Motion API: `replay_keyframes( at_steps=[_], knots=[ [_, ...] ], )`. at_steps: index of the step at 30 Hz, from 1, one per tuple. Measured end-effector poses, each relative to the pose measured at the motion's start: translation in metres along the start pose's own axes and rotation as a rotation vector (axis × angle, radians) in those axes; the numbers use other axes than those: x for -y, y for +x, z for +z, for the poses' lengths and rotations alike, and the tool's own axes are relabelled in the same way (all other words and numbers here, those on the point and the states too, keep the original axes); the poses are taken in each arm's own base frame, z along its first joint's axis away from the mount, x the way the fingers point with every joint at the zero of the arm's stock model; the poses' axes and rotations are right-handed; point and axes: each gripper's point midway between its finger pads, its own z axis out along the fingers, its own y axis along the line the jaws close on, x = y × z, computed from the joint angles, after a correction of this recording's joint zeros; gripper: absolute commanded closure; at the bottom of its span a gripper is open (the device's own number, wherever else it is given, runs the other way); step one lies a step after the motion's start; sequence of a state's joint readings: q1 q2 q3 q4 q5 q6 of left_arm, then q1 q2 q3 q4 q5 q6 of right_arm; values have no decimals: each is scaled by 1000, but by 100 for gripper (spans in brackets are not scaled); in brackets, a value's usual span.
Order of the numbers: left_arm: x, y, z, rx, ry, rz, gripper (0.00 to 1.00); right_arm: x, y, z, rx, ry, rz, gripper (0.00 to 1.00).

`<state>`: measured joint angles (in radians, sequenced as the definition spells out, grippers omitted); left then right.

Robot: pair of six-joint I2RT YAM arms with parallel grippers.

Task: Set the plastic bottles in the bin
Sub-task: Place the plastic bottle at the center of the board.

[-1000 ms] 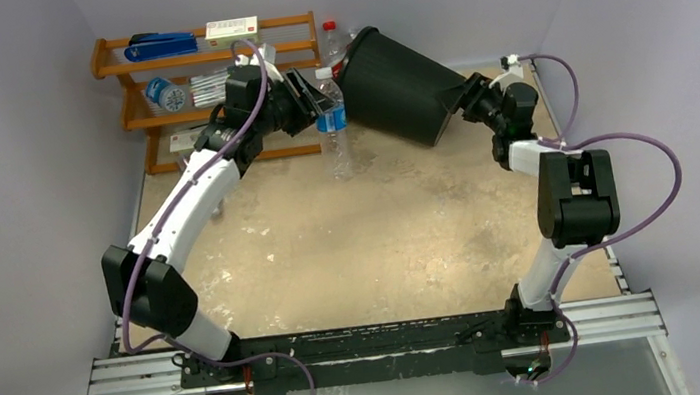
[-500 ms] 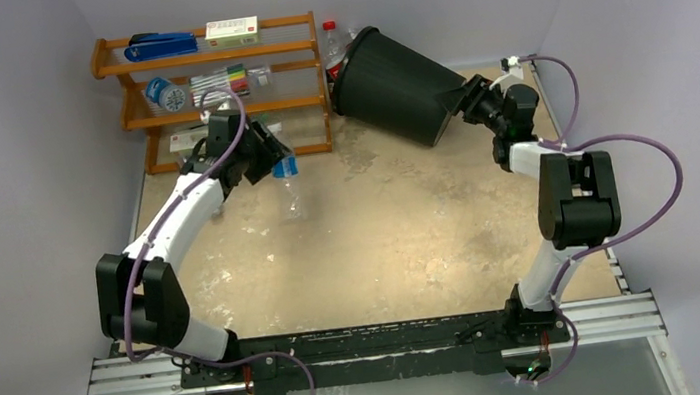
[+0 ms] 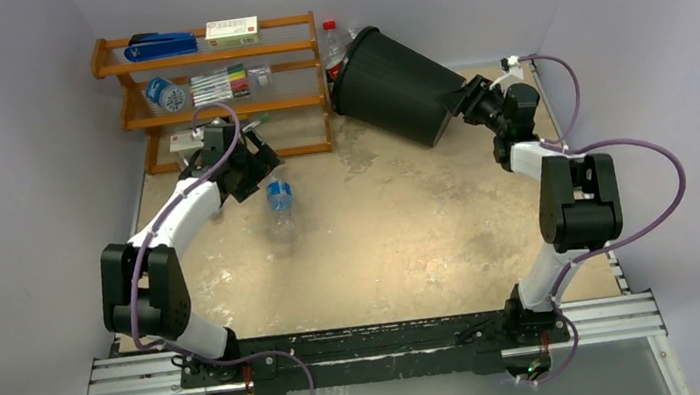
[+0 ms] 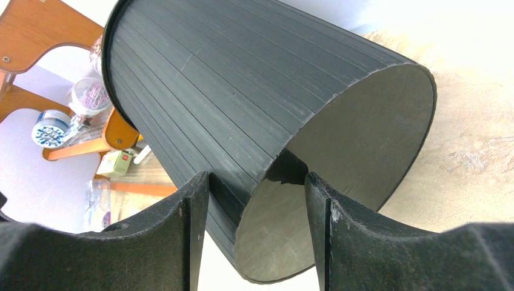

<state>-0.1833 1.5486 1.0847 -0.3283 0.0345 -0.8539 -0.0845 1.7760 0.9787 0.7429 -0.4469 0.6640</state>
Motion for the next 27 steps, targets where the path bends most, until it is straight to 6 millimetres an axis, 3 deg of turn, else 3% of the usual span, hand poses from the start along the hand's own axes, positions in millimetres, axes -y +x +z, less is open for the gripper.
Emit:
replay_keyframes(
  at_steps=[5, 8, 10, 13, 17, 21, 27],
  knots=[
    [11, -12, -12, 41, 30, 22, 8, -1, 0, -2, -7, 4, 0, 42],
    [39, -33, -32, 96, 113, 49, 8, -1, 0, -2, -12, 8, 0, 42],
    [70, -50, -47, 141, 191, 83, 8, -1, 0, -2, -16, 9, 0, 42],
    [137, -66, -74, 209, 358, 166, 8, -1, 0, -2, -21, 11, 0, 42],
    [210, -59, -92, 223, 561, 273, 9, -1, 0, -1, -28, 16, 4, 42],
    [254, -47, -72, 189, 659, 373, 9, -1, 0, -1, -32, 19, 5, 42],
    [286, -42, -18, 144, 724, 499, 9, -2, -2, 1, -43, 20, 10, 42]
  ],
)
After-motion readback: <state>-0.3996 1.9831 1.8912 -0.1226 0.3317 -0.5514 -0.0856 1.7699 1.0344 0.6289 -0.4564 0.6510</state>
